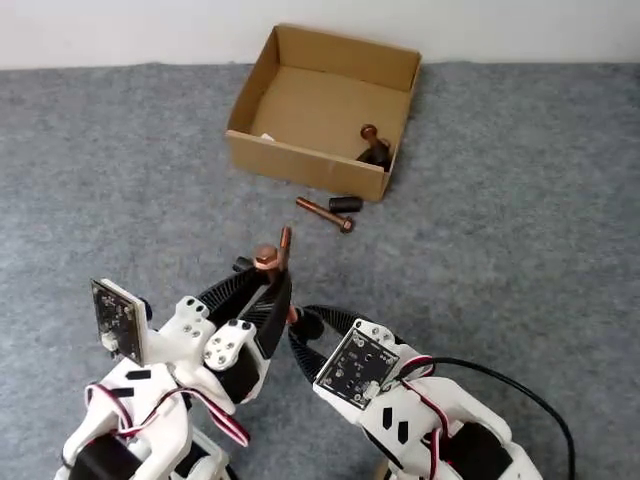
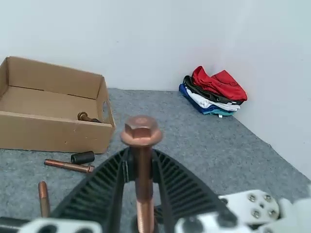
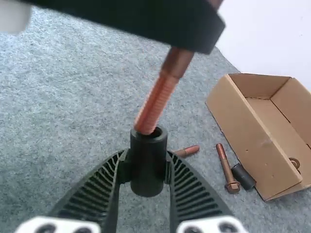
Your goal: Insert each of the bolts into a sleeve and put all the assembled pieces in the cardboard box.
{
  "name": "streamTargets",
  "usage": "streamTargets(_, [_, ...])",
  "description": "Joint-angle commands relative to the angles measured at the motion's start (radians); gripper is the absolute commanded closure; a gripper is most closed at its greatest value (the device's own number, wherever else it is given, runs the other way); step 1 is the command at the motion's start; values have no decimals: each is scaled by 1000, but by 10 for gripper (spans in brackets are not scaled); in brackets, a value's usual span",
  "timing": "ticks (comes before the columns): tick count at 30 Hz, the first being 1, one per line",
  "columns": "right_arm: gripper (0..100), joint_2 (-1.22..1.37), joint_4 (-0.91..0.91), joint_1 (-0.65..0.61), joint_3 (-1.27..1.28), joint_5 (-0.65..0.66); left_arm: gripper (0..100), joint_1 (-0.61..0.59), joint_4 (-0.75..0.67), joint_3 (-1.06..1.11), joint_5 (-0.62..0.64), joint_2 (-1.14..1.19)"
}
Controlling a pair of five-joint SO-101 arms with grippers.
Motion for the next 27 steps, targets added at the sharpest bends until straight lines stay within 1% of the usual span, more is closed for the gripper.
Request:
streamTargets(1, [991, -5, -30, -8, -6, 14, 996, 6, -54, 16, -5, -2])
streamTargets(6, [991, -5, -30, -8, -6, 14, 996, 11, -29, 33, -5, -2])
streamTargets(11, [991, -4, -30, -7, -5, 11, 996, 12, 109, 15, -12, -8])
streamTargets(16, [991, -4, -30, -7, -3, 9, 996, 12, 212, -58, -75, -3])
streamTargets(19, [991, -4, -30, -7, -3, 9, 995, 12, 236, -59, -103, -3])
streamTargets(24, [991, -5, -30, -7, 3, 12, 989, 12, 233, -19, -123, -2])
streamTargets(27, [991, -12, -30, -5, 18, 12, 938, 12, 235, 48, -155, -2])
